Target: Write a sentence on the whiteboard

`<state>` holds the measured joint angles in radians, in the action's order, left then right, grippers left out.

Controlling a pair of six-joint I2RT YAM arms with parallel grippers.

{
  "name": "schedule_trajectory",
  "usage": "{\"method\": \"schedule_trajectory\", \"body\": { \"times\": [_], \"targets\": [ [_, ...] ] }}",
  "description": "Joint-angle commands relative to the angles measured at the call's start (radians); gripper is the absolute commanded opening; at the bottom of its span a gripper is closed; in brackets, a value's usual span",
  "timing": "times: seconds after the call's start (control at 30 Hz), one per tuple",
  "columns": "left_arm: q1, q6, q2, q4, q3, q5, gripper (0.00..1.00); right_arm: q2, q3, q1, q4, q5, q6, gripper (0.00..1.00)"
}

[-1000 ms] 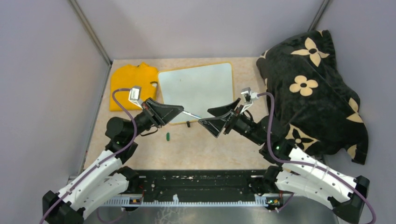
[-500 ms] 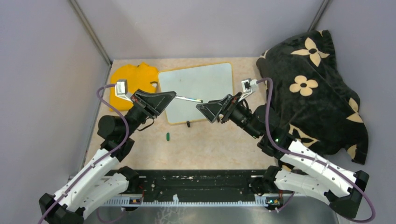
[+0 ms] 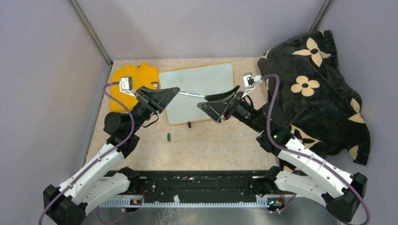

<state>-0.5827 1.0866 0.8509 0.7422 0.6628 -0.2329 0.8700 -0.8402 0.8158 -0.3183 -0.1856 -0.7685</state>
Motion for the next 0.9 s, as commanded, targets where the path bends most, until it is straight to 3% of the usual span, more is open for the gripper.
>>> {"method": "schedule_trajectory", "body": {
  "times": [0.0, 0.47, 0.87],
  "targets": [
    [-0.004, 0.055, 0.005, 0.11, -0.002, 0.001, 0.0, 0.049, 0.002, -0.044, -0.195, -0.163, -0.063, 0.91],
    [-0.003, 0.107, 0.017, 0.166, -0.04, -0.007, 0.0, 0.216, -0.035, -0.046, -0.513, -0.354, -0.198, 0.58],
    [-0.003, 0.072, -0.008, 0.113, -0.044, -0.003, 0.0, 0.245, -0.057, -0.046, -0.502, -0.27, -0.213, 0.52]
  ]
}}
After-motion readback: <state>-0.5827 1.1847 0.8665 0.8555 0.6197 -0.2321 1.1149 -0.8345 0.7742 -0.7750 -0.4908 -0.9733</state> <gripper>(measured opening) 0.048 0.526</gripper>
